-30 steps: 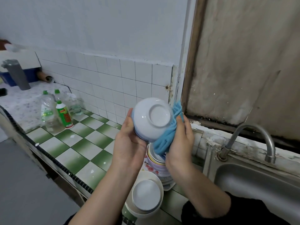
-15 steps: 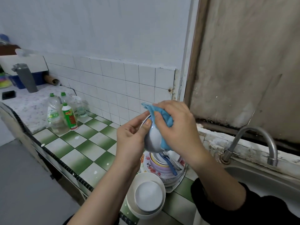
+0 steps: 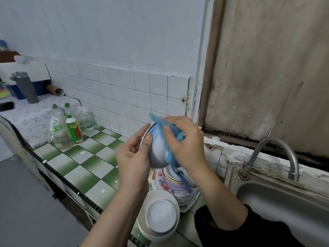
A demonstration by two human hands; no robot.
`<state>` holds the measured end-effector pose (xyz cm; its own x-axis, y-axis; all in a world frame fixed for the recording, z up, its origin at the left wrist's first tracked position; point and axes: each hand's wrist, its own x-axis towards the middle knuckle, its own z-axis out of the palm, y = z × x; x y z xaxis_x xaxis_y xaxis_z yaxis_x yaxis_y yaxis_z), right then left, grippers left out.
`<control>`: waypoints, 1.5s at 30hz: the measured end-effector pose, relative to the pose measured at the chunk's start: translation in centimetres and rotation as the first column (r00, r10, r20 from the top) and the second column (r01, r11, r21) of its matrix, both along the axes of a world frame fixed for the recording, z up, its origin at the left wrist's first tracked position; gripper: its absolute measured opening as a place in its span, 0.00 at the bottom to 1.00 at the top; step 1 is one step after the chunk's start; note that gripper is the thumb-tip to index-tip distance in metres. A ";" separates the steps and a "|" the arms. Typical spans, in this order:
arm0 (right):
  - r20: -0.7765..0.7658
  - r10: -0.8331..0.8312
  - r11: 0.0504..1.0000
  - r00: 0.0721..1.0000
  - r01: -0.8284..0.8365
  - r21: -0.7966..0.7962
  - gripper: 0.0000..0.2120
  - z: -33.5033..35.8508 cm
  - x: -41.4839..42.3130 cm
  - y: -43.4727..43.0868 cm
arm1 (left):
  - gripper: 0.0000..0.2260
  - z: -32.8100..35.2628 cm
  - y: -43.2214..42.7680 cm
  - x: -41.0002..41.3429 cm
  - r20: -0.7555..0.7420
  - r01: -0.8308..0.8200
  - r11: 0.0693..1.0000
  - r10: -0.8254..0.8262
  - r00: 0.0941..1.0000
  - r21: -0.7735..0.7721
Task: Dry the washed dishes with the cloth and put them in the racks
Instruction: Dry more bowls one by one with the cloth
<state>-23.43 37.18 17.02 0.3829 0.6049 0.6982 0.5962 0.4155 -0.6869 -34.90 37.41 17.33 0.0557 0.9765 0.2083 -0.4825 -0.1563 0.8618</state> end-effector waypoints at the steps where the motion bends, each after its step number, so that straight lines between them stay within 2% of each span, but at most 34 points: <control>1: -0.180 0.065 0.993 0.982 -0.081 -0.082 0.08 0.4 0.8 0.2 | 0.11 -0.1 -0.3 0.2 0.003 -0.009 1.000 0.009 1.000 0.006; 2: -0.306 0.100 0.979 0.947 -0.149 -0.140 0.08 0.7 1.5 0.3 | 0.11 -0.2 -0.5 0.3 0.004 -0.015 1.000 0.015 1.000 0.012; 4: -0.314 0.095 0.973 0.945 -0.155 -0.172 0.07 0.9 2.1 0.2 | 0.11 0.0 -0.9 0.7 -0.004 -0.023 0.999 0.023 1.000 0.025; 7: -0.052 -0.011 0.999 0.999 0.009 -0.031 0.08 0.4 0.6 -0.6 | 0.11 0.5 -0.7 0.9 -0.001 -0.013 1.000 0.013 1.000 0.009; 10: 0.232 -0.142 0.984 0.962 0.111 0.141 0.13 -0.8 -0.7 -0.8 | 0.11 0.5 -0.5 0.7 0.024 -0.001 0.998 0.002 1.000 -0.058; 13: 0.318 -0.197 0.951 0.927 0.102 0.292 0.14 -2.6 -0.9 -0.5 | 0.13 0.5 -0.4 0.5 0.038 0.000 0.995 0.003 0.999 -0.101; 16: 0.312 -0.266 0.887 0.912 0.104 0.450 0.13 -4.9 -1.1 -0.2 | 0.11 0.7 -0.5 0.4 0.074 0.001 0.995 0.006 0.997 -0.098; 18: 0.296 -0.273 0.865 0.916 0.098 0.493 0.13 -5.8 -1.0 -0.3 | 0.11 0.8 -0.6 0.5 0.099 0.017 0.996 -0.008 0.995 -0.090; 20: 0.229 -0.231 0.865 0.946 0.092 0.494 0.13 -5.5 -0.7 -0.4 | 0.11 0.7 -0.8 0.6 0.096 0.028 0.997 -0.021 0.995 -0.072; 23: 0.022 -0.134 0.915 0.991 0.115 0.388 0.13 -3.8 -0.6 -0.8 | 0.11 0.3 -1.2 0.9 0.047 0.008 0.999 -0.006 0.999 -0.050; 24: 0.004 -0.137 0.923 0.991 0.126 0.365 0.14 -3.5 -0.7 -0.8 | 0.11 0.3 -1.3 1.0 0.046 0.003 0.998 -0.001 0.999 -0.055; 26: 0.105 -0.207 0.905 0.973 0.150 0.398 0.14 -3.5 -0.9 -0.7 | 0.10 0.6 -1.0 1.0 0.087 0.014 0.995 -0.005 0.996 -0.096; 29: 0.313 -0.310 0.849 0.898 0.113 0.517 0.14 -4.9 -0.7 -0.1 | 0.10 1.2 -0.1 0.9 0.183 0.080 0.970 -0.038 0.982 -0.231; 31: 0.316 -0.336 0.829 0.887 0.120 0.546 0.13 -6.0 -0.6 0.2 | 0.11 1.4 0.2 0.8 0.278 0.190 0.930 -0.101 0.955 -0.314; 33: 0.225 -0.331 0.818 0.916 0.160 0.553 0.12 -6.5 -0.9 0.2 | 0.09 1.5 0.4 0.6 0.344 0.316 0.882 -0.193 0.919 -0.351; 36: -0.065 -0.209 0.842 0.976 0.214 0.495 0.13 -5.9 -1.4 -0.1 | 0.10 1.6 0.4 0.2 0.423 0.440 0.828 -0.280 0.862 -0.348; 38: -0.205 -0.114 0.888 0.972 0.193 0.418 0.13 -4.8 -0.9 -0.5 | 0.09 1.5 0.4 -0.1 0.407 0.403 0.854 -0.257 0.877 -0.329; 39: -0.215 -0.095 0.909 0.972 0.173 0.379 0.14 -4.4 -0.6 -0.6 | 0.09 1.4 0.4 -0.3 0.375 0.358 0.881 -0.233 0.897 -0.308; 42: -0.138 -0.087 0.938 0.987 0.128 0.323 0.15 -3.6 -0.1 -1.1 | 0.08 1.0 0.4 -0.4 0.285 0.218 0.947 -0.146 0.947 -0.237; 45: -0.045 -0.150 0.930 0.988 0.157 0.333 0.14 -3.8 -0.8 -1.6 | 0.10 0.9 0.1 -0.2 0.196 0.110 0.975 -0.072 0.978 -0.192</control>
<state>-24.19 35.60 13.19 0.4672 0.2704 0.8418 0.6595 0.5276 -0.5355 -35.13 37.51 18.23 0.1251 0.9919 0.0234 -0.6422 0.0630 0.7639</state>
